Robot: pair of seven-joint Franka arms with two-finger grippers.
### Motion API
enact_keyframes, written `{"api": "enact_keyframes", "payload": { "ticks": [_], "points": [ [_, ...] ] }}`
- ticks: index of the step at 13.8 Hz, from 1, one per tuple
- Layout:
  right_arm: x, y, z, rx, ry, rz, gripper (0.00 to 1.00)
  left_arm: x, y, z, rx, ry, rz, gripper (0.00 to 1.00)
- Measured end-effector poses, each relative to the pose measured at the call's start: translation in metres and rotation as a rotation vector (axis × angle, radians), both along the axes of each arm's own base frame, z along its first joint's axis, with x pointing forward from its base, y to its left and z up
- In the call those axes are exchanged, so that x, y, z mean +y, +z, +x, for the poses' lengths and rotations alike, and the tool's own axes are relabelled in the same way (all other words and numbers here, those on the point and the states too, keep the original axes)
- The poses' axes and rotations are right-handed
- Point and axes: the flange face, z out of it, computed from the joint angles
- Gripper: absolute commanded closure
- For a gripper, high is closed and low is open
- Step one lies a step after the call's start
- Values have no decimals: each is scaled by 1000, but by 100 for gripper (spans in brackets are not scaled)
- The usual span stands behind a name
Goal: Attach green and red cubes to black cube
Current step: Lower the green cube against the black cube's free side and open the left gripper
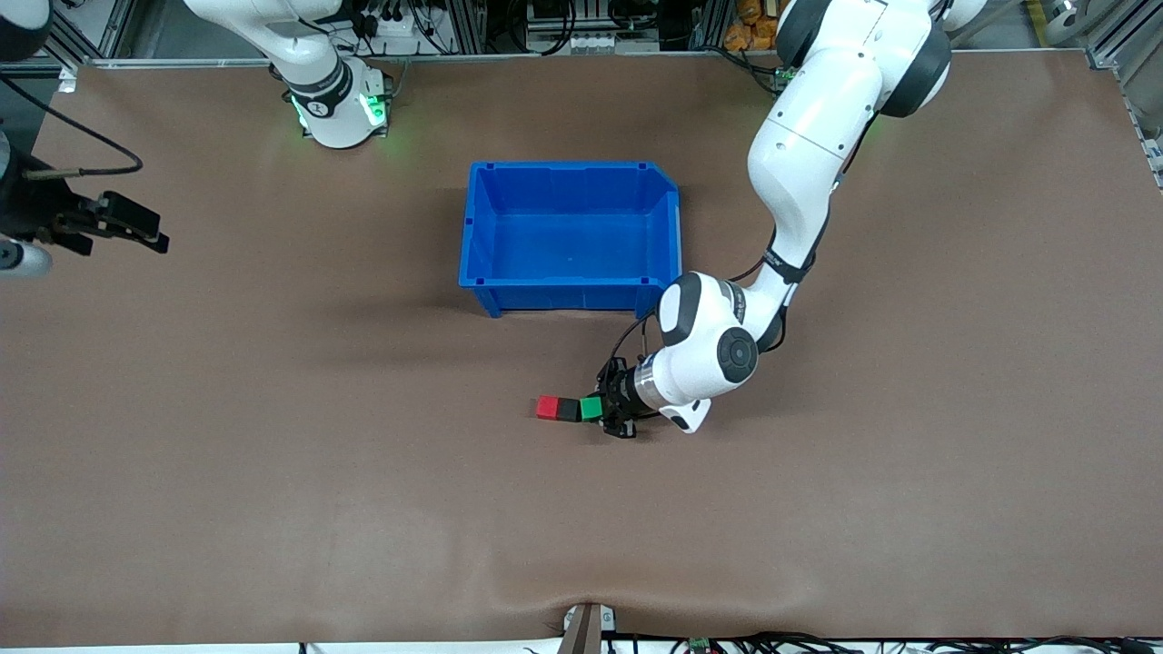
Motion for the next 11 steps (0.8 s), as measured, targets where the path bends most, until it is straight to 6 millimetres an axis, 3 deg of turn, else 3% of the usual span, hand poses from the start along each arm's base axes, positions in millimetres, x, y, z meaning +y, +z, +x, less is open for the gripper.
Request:
{"api": "enact_keyframes", "payload": {
  "ticks": [5, 6, 7, 8, 11],
  "points": [
    [-6, 9, -7, -15, -64, -1, 0, -3, -4, -3, 5, -6, 2, 100],
    [-7, 9, -7, -18, -66, -1, 0, -5, -4, -4, 5, -8, 2, 82],
    [-8, 10, -7, -20, -67, -1, 0, -5, -4, -5, 5, -9, 2, 47],
    [-9, 10, -7, -20, -68, -1, 0, -6, -3, -5, 2, -12, 3, 0],
    [-12, 9, -10, 3, -66, -1, 0, -11, 6, -4, -58, -92, 59, 0]
  ]
}}
